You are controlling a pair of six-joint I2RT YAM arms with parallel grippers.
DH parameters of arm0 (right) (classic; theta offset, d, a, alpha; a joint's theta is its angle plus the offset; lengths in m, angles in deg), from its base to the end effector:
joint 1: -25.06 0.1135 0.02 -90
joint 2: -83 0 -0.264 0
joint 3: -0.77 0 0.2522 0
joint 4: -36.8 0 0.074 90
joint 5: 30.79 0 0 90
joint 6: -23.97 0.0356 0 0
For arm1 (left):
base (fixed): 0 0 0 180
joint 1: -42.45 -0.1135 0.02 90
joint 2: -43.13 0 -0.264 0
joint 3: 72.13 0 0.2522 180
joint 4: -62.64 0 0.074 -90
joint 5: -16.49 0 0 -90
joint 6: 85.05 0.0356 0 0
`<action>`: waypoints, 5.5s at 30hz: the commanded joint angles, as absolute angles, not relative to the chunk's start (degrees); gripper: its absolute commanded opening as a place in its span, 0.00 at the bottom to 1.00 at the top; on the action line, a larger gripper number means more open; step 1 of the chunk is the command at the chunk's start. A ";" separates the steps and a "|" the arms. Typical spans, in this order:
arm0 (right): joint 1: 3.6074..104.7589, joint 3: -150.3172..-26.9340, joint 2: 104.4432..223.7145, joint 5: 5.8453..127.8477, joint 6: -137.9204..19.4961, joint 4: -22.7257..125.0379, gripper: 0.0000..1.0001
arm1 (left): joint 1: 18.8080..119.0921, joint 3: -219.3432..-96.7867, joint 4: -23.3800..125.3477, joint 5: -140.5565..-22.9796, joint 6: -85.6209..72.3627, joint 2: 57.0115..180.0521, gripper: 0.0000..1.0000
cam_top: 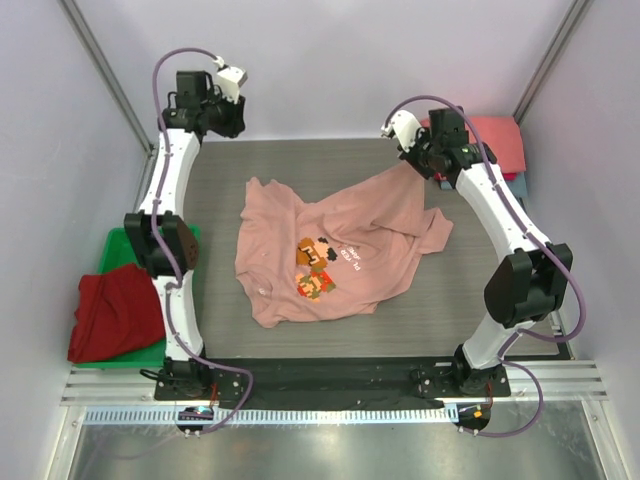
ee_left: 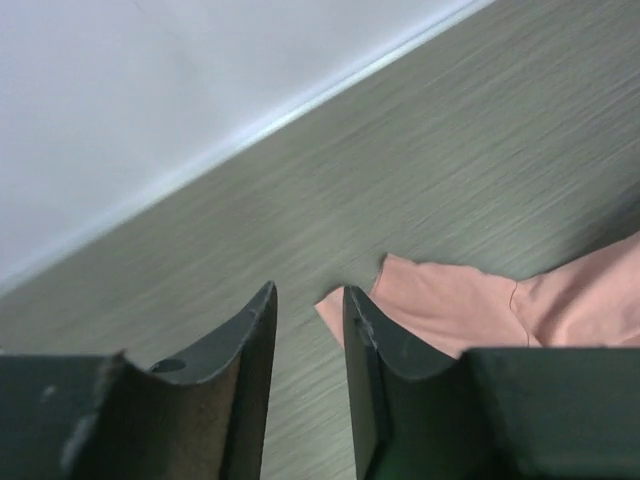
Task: Fold and stack the t-shirts
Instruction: Flatten the tshirt out
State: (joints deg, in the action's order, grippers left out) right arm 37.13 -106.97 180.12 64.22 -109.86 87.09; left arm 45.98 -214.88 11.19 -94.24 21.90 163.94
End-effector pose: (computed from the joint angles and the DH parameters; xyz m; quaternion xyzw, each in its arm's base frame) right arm 0.3757 0.0835 0.3521 -0.4402 0.7900 -0.0782 0.4194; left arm 0.4808 -0.0423 0.3816 0.2402 0.8201 -0.0965 0.5102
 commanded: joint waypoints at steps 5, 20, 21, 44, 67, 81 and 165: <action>36.74 -109.93 179.41 64.57 -107.60 84.48 0.01 | 42.72 -221.44 -0.70 -100.49 9.53 178.30 0.41; 36.83 -113.36 182.58 64.65 -106.81 87.21 0.01 | 38.76 -220.80 2.73 -104.80 2.23 186.91 0.37; 36.75 -113.62 183.10 64.48 -106.90 87.30 0.01 | 38.93 -221.07 2.91 -104.53 2.31 187.44 0.37; 36.83 -113.36 184.25 64.92 -107.07 88.00 0.01 | 44.91 -224.59 5.29 -93.82 3.63 193.85 0.38; 35.52 -116.87 180.38 59.82 -99.43 81.24 0.01 | 44.65 -224.15 5.72 -80.27 9.79 179.73 0.00; 32.18 -124.44 169.93 59.47 -104.26 78.42 0.01 | 36.12 -211.23 12.58 -87.04 8.20 141.14 0.00; 25.94 -123.89 207.26 61.93 -106.03 66.99 0.01 | 46.31 -213.60 36.99 -94.25 16.19 178.39 0.02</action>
